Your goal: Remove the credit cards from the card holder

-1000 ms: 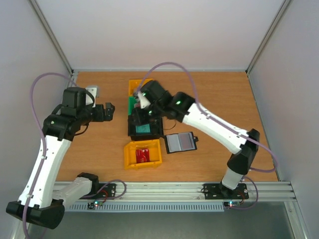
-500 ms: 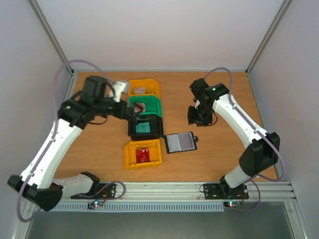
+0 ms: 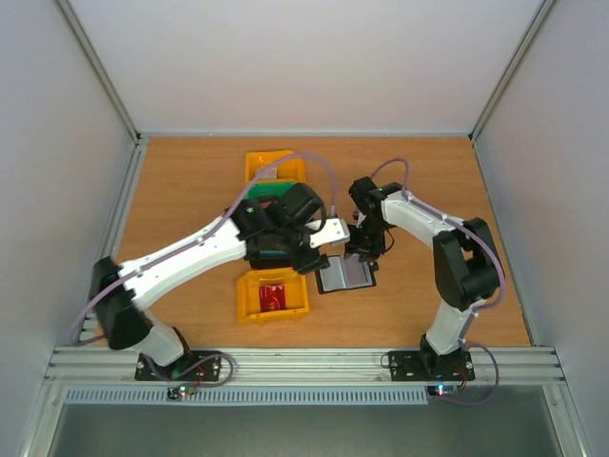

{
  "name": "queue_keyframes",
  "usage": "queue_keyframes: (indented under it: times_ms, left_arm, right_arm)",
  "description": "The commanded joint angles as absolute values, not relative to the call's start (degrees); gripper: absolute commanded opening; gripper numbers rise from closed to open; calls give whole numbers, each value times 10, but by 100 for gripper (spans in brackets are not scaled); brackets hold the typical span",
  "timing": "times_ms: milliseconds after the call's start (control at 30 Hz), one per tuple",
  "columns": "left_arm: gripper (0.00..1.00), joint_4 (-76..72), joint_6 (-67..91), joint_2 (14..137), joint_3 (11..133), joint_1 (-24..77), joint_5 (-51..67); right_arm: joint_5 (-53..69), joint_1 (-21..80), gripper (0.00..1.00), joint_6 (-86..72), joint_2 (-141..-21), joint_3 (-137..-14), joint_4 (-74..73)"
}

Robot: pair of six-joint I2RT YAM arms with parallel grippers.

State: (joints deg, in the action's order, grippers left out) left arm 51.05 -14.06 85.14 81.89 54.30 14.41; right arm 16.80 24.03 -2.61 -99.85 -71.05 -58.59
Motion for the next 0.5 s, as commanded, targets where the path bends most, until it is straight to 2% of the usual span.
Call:
queue_keyframes:
  times_ms: [0, 100, 233, 467]
  left_arm:
    - [59, 530, -274, 946, 899, 523, 34]
    - [60, 544, -110, 950, 909, 487, 125]
    - [64, 507, 27, 925, 864, 485, 162]
    - [66, 514, 60, 913, 854, 476, 134]
  right_arm:
    - [164, 235, 41, -14, -1049, -703, -539]
    - [137, 234, 42, -10, -1061, -694, -545]
    - [117, 234, 45, 19, -1045, -688, -570]
    - [73, 217, 48, 55, -971, -725, -665]
